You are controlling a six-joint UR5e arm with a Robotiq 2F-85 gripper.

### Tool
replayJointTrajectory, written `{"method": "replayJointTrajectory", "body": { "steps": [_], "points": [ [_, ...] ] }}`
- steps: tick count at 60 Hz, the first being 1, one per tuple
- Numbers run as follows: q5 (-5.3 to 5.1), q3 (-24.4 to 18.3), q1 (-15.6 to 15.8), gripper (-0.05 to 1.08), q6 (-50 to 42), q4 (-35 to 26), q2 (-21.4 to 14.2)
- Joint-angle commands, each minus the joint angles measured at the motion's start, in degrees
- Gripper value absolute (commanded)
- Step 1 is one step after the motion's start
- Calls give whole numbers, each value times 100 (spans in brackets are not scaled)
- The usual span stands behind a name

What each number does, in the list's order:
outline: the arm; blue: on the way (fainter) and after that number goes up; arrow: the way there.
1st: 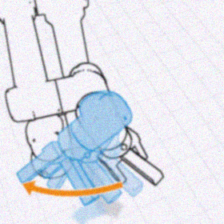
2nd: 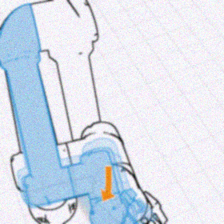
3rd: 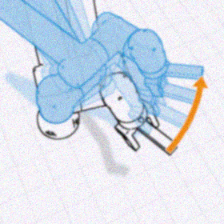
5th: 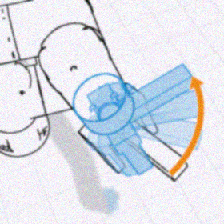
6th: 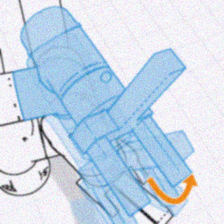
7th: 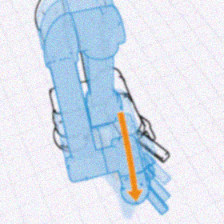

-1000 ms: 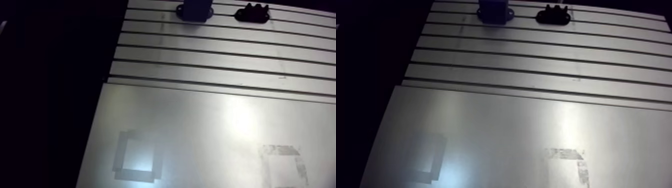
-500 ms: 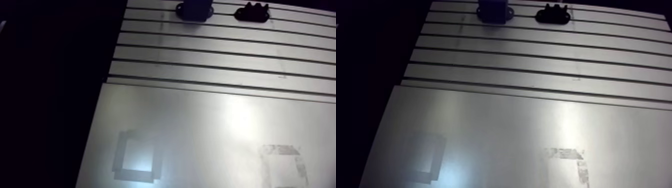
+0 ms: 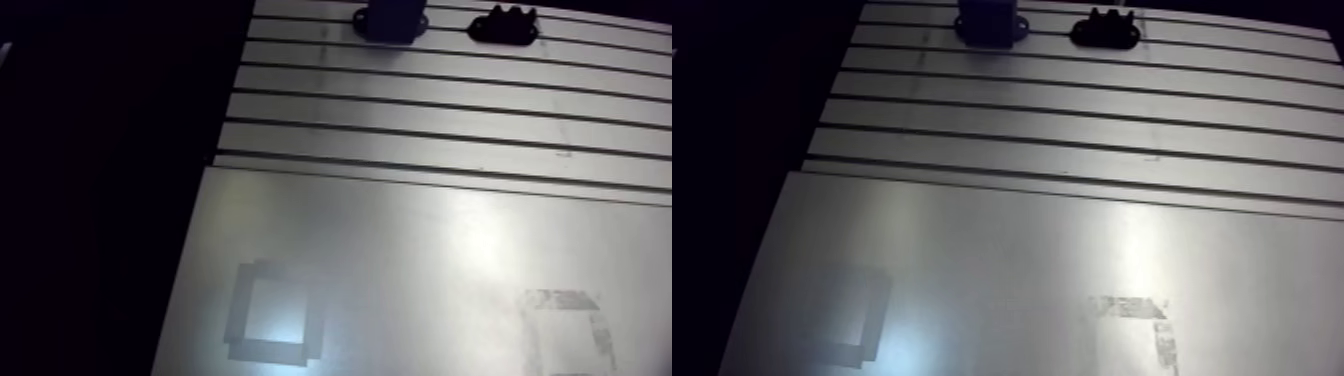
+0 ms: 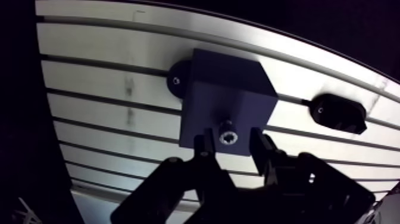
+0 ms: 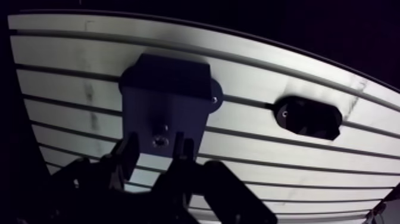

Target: Pick up the M10 bolt and insert it into the hole until fully seated.

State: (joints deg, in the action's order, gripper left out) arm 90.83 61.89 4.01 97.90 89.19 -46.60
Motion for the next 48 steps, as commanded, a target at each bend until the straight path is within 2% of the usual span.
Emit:
{"method": "replayJointTrajectory", "body": {
  "steps": [1,17,26,34,37,38,39,40,42,43,44,47,48],
  "points": [
    [-9,19,3,0,49,77,-10],
    [-25,19,11,0,41,68,-85],
    [-35,67,30,0,-24,36,-416],
    [-25,280,30,0,-47,-74,-884],
    [-11,483,30,0,-47,-131,-1177],
    [-11,483,30,0,-47,-131,-1177],
    [-9,597,30,0,-47,-134,-1343],
    [-9,597,30,0,-47,-134,-1343],
    [-1,881,22,0,-47,-103,-1709],
    [-1,881,22,0,-47,-103,-1709],
    [0,1023,6,0,-40,-85,-1901],
    [0,1149,-4,0,-46,-82,-2080],
    [0,1280,-20,0,-47,-74,-2263]
  ]
}}
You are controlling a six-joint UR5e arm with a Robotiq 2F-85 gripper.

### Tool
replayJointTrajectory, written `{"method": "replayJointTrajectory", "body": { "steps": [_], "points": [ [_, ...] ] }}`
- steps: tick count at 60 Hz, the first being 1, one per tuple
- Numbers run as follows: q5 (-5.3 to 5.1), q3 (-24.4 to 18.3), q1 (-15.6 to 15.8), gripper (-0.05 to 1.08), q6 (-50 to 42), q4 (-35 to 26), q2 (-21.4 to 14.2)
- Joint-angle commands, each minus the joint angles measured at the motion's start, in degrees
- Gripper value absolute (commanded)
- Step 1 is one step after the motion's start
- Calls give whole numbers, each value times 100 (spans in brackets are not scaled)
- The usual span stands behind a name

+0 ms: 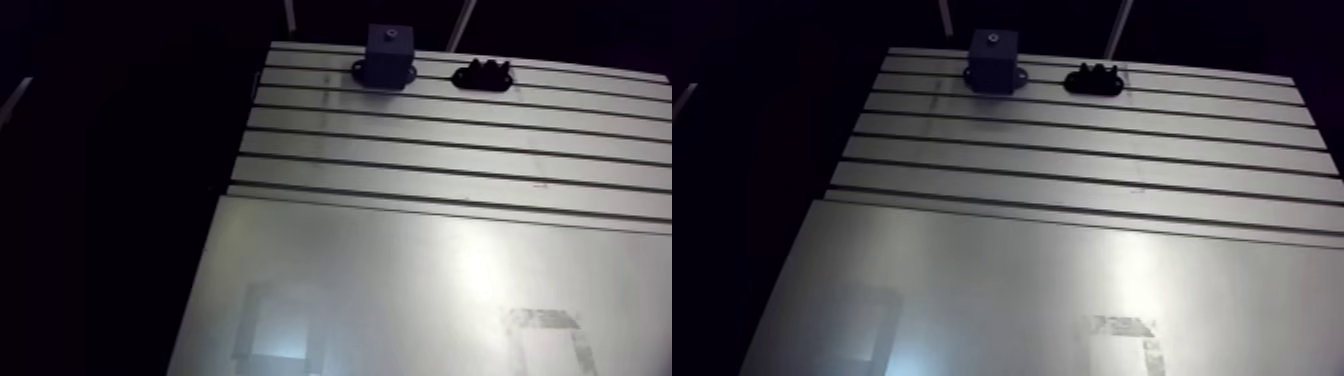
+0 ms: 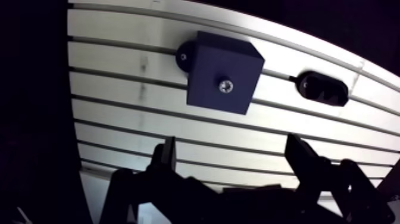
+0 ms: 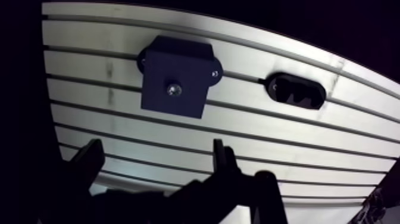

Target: Pick up the M10 bolt and insert it into the hole until fully seated.

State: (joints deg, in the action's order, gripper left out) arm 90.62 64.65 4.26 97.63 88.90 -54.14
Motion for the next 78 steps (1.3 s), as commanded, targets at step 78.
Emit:
{"method": "replayJointTrajectory", "body": {
  "steps": [78],
  "points": [
    [-57,2841,-320,0,-319,1157,-3492]
  ]
}}
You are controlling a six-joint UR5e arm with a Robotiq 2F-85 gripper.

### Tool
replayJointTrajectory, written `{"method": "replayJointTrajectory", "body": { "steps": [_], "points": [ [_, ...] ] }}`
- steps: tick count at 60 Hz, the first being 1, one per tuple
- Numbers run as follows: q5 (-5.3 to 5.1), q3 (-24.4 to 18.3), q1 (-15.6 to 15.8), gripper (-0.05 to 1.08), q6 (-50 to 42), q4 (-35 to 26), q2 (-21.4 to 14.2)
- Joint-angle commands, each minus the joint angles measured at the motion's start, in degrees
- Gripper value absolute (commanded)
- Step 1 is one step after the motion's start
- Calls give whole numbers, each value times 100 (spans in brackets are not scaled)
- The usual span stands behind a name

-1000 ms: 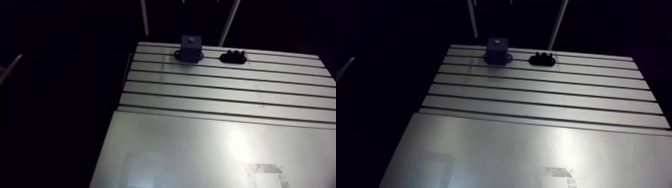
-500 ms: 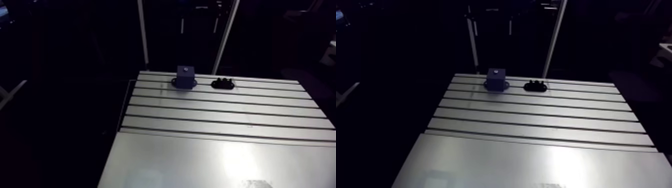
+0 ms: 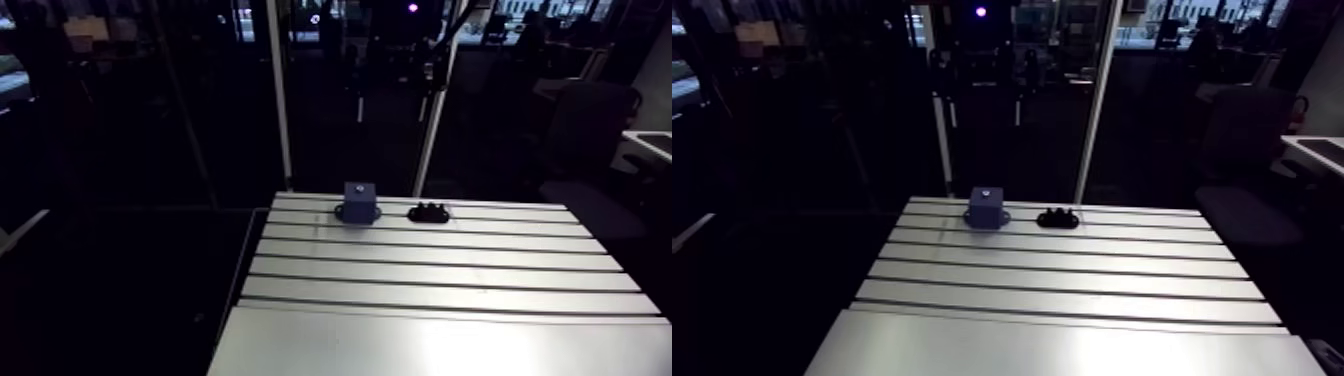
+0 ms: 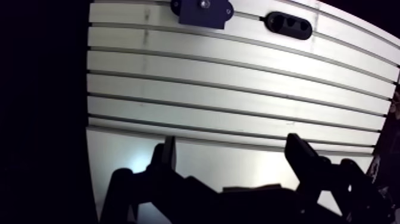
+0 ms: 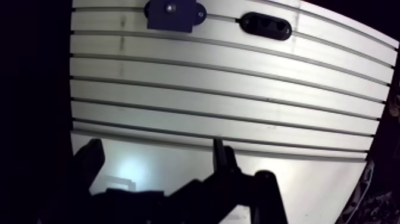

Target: Pick up the M10 bolt and insert it into the hole until fully seated.

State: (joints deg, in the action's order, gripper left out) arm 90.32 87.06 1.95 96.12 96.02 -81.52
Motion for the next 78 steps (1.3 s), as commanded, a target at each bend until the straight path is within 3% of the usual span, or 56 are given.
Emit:
{"method": "replayJointTrajectory", "body": {
  "steps": [1,29,78],
  "points": [
    [-27,583,-90,0,-168,403,-770],
    [-19,168,-98,0,-168,-233,-993],
    [-20,201,-98,0,-168,-203,-847]
  ]
}}
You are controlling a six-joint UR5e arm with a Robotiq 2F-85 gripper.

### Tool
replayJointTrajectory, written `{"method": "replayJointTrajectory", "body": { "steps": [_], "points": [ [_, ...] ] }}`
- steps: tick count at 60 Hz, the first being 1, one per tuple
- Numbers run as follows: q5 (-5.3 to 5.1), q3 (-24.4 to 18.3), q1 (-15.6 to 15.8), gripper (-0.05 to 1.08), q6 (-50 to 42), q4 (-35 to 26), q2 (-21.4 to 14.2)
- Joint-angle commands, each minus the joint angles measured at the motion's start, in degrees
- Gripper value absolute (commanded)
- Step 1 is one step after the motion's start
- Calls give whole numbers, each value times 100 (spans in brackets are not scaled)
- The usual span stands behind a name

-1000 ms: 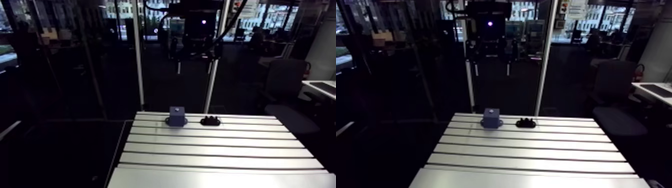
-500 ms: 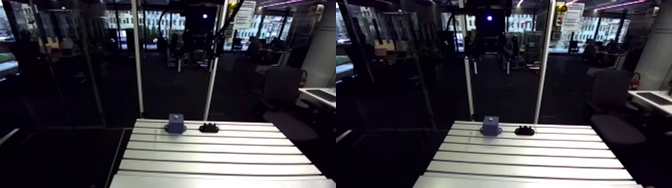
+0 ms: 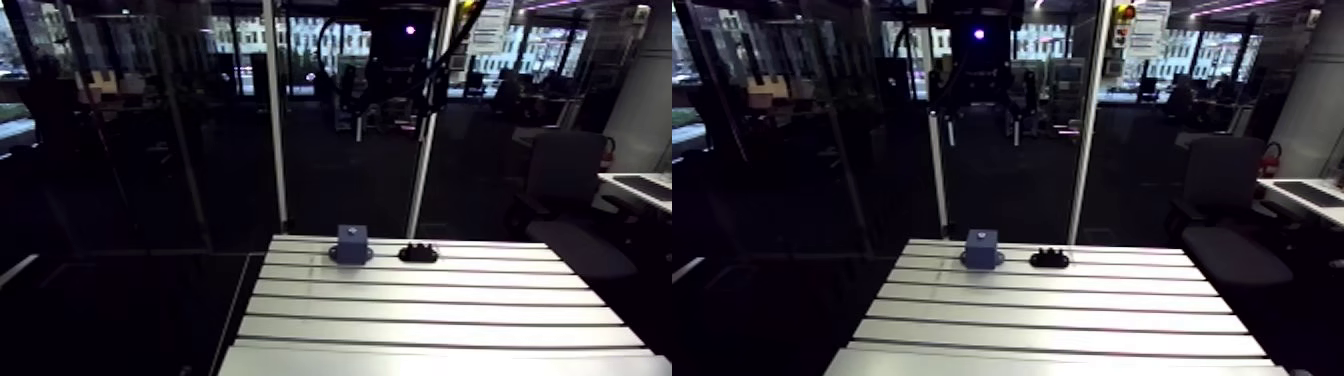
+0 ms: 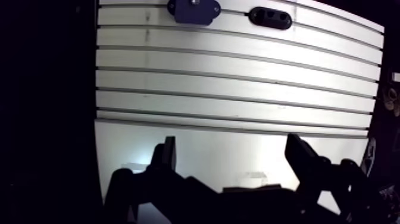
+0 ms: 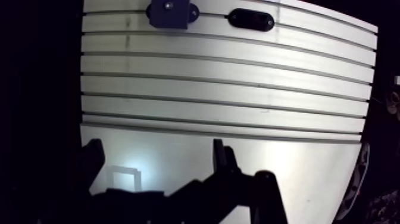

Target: Pick up the M10 bolt and insert it into the hole until fully seated.

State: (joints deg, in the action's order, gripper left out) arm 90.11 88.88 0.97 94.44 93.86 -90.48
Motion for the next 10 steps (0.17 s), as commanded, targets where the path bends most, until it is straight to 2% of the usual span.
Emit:
{"method": "replayJointTrajectory", "body": {
  "steps": [1,10],
  "points": [
    [0,19,0,0,0,14,49],
    [-15,2,0,1,0,23,71]
  ]
}}
